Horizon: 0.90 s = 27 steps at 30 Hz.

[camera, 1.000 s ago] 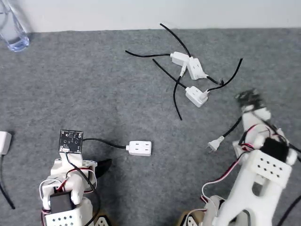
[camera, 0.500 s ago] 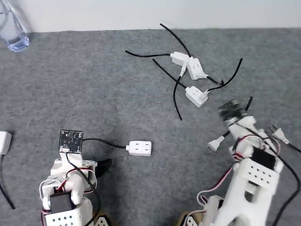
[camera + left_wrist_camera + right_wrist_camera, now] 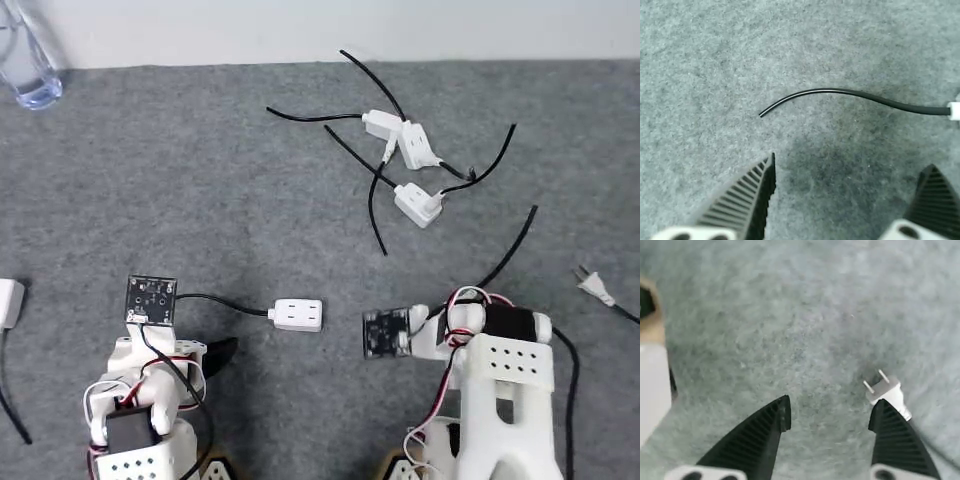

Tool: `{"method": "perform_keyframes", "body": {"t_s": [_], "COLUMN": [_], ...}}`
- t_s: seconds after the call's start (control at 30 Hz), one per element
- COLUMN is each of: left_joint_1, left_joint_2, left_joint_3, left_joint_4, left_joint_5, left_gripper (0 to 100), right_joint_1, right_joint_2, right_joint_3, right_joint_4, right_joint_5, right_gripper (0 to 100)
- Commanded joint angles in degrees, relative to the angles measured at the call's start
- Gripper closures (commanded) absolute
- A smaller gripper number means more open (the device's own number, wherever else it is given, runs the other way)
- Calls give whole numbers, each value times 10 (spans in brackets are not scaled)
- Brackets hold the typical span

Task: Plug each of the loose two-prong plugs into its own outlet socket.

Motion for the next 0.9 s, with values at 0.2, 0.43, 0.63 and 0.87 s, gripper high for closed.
{"method": "perform_keyframes", "body": {"t_s": [0.2, 0.43, 0.63, 0.87], "left_joint_1": [1, 1, 1, 1], "left_joint_2": [-9, -9, -9, -9], "left_joint_3": [-2, -2, -2, -2], "left_joint_4": [-6, -6, -6, -6], "left_joint_5": [5, 5, 5, 5], "left_gripper": [585, 585, 585, 585], "right_joint_1": [-7, 29, 68, 99], "right_joint_2": [87, 295, 438, 533], "right_joint_3": [-63, -211, -366, -469], "right_joint_4": [-91, -100, 41, 144], "right_joint_5": [78, 66, 163, 268], "right_gripper": [760, 760, 760, 760]}}
